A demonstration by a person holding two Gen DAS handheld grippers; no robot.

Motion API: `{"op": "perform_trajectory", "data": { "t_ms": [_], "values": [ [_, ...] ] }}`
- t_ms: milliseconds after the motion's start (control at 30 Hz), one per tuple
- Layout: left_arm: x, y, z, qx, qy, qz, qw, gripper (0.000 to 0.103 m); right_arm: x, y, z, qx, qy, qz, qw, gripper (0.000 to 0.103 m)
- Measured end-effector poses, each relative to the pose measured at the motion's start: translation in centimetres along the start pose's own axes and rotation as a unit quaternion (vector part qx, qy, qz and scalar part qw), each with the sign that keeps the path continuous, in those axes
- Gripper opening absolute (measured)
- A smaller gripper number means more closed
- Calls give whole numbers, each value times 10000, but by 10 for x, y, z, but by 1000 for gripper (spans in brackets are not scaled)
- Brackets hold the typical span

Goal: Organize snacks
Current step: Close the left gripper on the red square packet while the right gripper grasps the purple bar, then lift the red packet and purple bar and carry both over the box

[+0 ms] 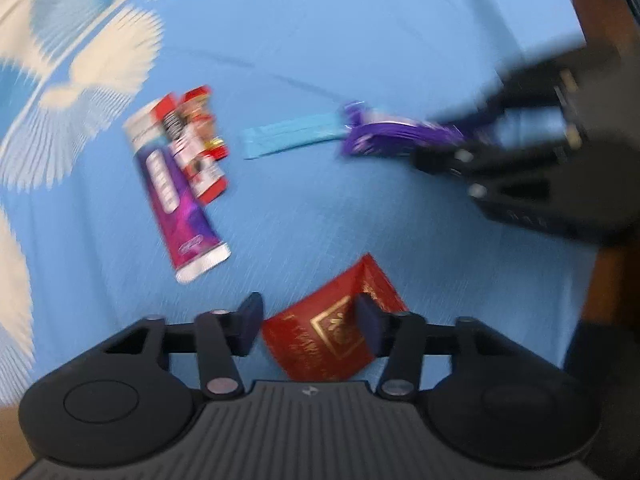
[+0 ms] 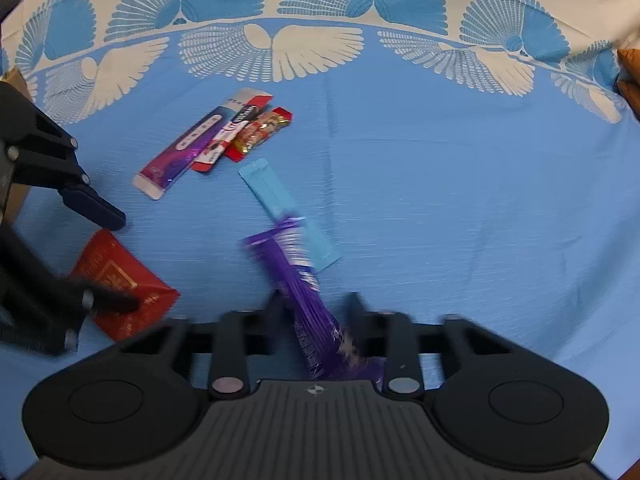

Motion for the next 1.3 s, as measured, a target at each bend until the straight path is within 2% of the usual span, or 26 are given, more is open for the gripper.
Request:
{"op": "perform_trajectory", "data": {
  "t_ms": [33, 67, 133, 267, 300, 367, 400, 433, 500, 567, 667, 733, 767, 800, 833, 933, 967, 1000, 1033, 1167, 1300],
  "values": [
    [-4, 1, -5, 29, 73, -156, 9998, 25, 0, 2, -2, 8, -34, 68, 10000, 16],
    [-8, 3, -10, 69, 122, -280, 9995, 3, 1, 3, -4, 18, -40, 134, 9999, 16],
    [-10, 10, -14, 26, 187, -338, 9993, 0, 3, 7, -8, 31, -23, 244, 9997, 16],
    [4, 26, -19, 89, 137, -7, 9999, 0, 12, 16, -12, -60, -34, 585, 9983, 16],
    [8, 28, -20, 179, 65, 95, 9998, 4, 14, 18, -13, -62, -42, 647, 9979, 16],
    [16, 27, -23, 379, -203, 415, 9982, 36, 18, 22, -15, -68, -37, 743, 9972, 16],
    [21, 26, -24, 439, -300, 593, 9968, 72, 19, 24, -16, -73, -42, 783, 9969, 17],
    [27, 24, -24, 513, -394, 824, 9945, 92, 20, 25, -16, -78, -52, 809, 9967, 17],
    [40, 21, -24, 682, -515, 1330, 9874, 94, 23, 27, -17, -100, -71, 844, 9964, 17],
    [52, 19, -16, 567, -528, 1645, 9833, 94, 27, 27, -18, -124, -43, 861, 9962, 17],
    [57, 16, 9, 229, -643, 1773, 9818, 94, 32, 27, -16, -145, -43, 891, 9959, 17],
    [54, 13, 15, 229, -544, 1609, 9852, 94, 32, 26, -14, -138, -43, 847, 9963, 19],
    [52, 12, 14, 255, -420, 1497, 9875, 90, 32, 26, -14, -132, -42, 824, 9965, 20],
    [51, 13, 12, 259, -131, 1358, 9903, 60, 31, 26, -13, -118, -35, 802, 9967, 20],
    [49, 13, 8, 258, 171, 1162, 9927, 54, 31, 26, -13, -100, -21, 778, 9969, 20],
    [42, 18, -1, 352, 159, 866, 9955, 48, 29, 26, -14, -42, 64, 674, 9977, 18],
    [39, 21, -4, 378, 183, 761, 9962, 37, 28, 26, -15, -39, 127, 637, 9979, 16],
    [37, 23, -9, 418, 216, 661, 9967, 16, 27, 27, -16, -38, 189, 611, 9979, 16],
    [34, 25, -15, 453, 279, 535, 9971, 0, 26, 27, -18, -26, 227, 632, 9977, 16],
    [25, 39, -47, 803, 294, 119, 9963, 0, 26, 31, -38, 177, 177, 932, 9953, 16],
    [12, 49, -60, 938, 159, -286, 9950, 0, 25, 34, -57, 335, 116, 1246, 9916, 16]
  ]
}}
Point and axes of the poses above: each gripper's, at about its wrist camera, not at the fingertips, and z roughly the way its jaws point, x to its right, y to its underside, the point moved 7 cm from there along z, roughly the way its jaws point, and after that the axes turned 7 degrees about -x, right-handed, at the moved point
